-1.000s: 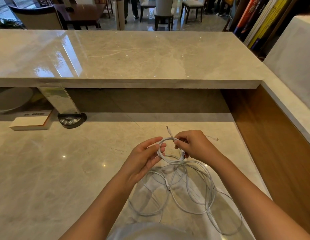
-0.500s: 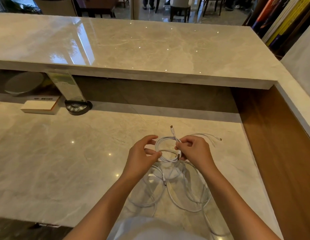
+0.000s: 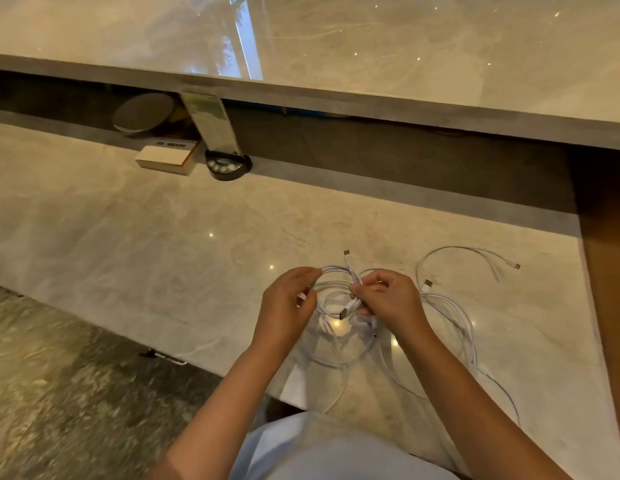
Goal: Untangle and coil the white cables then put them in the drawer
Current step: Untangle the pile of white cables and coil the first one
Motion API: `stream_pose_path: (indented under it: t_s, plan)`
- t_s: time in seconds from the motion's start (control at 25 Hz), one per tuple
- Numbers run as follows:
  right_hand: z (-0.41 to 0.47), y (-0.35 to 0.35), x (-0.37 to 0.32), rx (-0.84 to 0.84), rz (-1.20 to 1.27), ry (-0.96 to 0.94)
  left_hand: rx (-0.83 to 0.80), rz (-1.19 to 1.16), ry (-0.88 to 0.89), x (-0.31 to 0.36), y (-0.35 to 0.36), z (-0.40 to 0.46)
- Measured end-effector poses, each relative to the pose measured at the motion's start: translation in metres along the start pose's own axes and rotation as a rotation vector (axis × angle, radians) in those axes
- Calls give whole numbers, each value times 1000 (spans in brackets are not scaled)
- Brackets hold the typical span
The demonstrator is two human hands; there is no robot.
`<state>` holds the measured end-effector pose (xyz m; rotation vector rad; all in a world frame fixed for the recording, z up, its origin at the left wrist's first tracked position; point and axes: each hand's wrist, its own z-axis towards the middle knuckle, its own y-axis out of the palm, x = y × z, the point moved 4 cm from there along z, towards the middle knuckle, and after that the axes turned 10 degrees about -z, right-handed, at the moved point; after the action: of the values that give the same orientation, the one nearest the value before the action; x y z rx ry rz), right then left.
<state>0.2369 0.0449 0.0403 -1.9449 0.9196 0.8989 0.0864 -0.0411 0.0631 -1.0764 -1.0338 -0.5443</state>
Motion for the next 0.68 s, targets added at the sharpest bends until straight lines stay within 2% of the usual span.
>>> stream_pose_path:
  t_s: [0.12,0.36,0.52,0.68]
  plan:
    - [-3,21,1,46,-29,-3,-19,81,87,-9,-13,-1]
    - [-15,88,-13,73,-20,-25,-73,95,33,-58,-66,-2]
    - [-17,136,-13,90,-75,0,-209,154,-8,-95,-94,-5]
    - [-19,163,-11,142,-255,-100,-348,200,20,-123,-103,-4]
